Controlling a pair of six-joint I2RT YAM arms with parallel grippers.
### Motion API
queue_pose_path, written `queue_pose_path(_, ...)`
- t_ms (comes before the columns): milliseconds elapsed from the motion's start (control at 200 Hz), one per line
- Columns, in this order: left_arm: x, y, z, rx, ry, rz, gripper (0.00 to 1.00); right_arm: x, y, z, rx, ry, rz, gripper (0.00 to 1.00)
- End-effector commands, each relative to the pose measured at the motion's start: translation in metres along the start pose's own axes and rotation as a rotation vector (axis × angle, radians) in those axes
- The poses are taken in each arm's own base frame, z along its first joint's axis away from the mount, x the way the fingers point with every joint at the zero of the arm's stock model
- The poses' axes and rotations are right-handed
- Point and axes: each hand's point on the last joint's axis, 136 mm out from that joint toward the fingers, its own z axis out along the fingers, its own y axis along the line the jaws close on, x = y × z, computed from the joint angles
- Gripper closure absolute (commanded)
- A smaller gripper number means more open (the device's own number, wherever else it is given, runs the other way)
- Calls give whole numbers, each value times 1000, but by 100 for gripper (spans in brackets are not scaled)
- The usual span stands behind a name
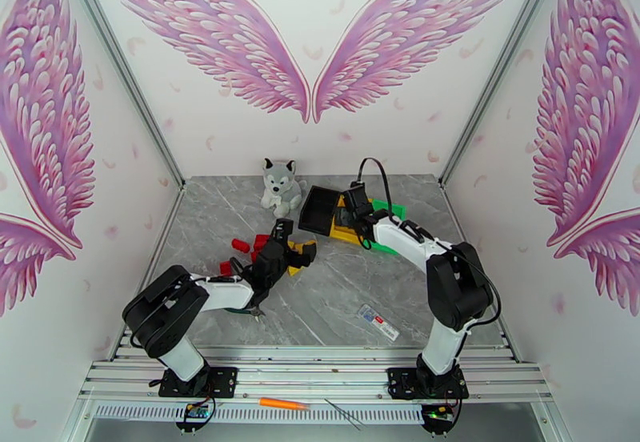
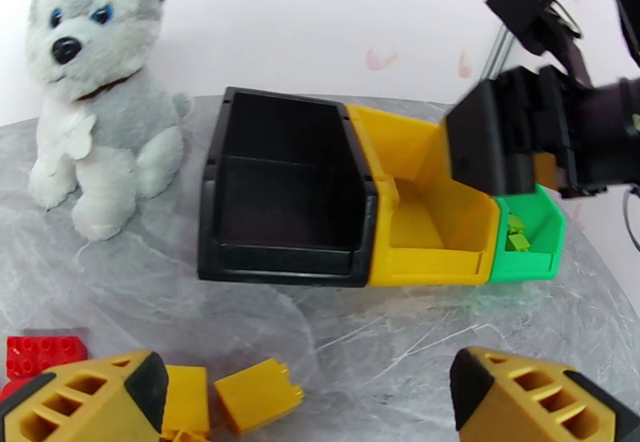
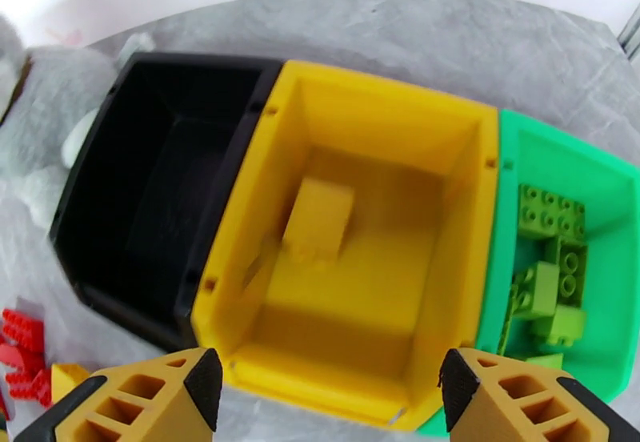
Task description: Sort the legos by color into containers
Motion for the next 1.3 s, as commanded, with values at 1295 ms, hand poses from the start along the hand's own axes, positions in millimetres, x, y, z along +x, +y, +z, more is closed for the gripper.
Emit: queue_pose_path(1295, 0, 97, -101, -183, -75, -164, 1, 165, 176, 17, -311, 159, -505, 20)
